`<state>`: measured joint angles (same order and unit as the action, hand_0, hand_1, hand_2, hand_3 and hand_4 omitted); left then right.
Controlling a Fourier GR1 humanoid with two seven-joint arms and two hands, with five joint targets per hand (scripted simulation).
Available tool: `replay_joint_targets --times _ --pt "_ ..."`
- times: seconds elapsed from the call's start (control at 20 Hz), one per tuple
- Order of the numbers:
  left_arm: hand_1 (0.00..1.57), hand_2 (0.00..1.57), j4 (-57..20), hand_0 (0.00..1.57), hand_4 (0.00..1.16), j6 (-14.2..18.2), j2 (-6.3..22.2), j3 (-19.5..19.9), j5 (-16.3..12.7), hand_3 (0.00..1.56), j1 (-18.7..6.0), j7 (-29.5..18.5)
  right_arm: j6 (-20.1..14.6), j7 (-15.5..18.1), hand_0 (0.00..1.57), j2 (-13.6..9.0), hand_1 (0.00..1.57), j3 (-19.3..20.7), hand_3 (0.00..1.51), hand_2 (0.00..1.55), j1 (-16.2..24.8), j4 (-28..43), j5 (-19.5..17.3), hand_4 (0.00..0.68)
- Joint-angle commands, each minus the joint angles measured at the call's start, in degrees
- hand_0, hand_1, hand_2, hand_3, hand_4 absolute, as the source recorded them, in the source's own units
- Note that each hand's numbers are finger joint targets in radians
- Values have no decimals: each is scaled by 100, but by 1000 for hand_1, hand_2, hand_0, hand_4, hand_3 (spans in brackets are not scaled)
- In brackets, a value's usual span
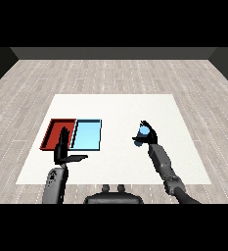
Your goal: Pick the blue can and put it in the blue box
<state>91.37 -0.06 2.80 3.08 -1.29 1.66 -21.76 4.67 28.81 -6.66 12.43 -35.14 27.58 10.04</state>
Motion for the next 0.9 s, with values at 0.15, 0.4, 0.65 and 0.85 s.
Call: replay_joint_targets --times 0.15,0.4,0.65,0.85 --pt "0 0 133 0 0 14 -70 -109 73 0 204 -98 -976 -225 1474 267 1474 -130 1438 1459 -132 -59 -222 554" --pt "0 0 159 0 0 -267 206 114 -149 0 258 1 -795 -374 1434 234 1434 -138 1370 1437 -174 310 -93 504" --pt "0 0 -269 0 0 -38 -141 -133 98 0 103 -398 -975 -14 1467 227 1467 -420 1360 1474 145 739 -390 470" --pt "0 0 -16 0 0 161 -189 -328 313 0 -67 129 -1250 -14 1452 353 1452 -666 1367 1475 50 1106 -636 498"
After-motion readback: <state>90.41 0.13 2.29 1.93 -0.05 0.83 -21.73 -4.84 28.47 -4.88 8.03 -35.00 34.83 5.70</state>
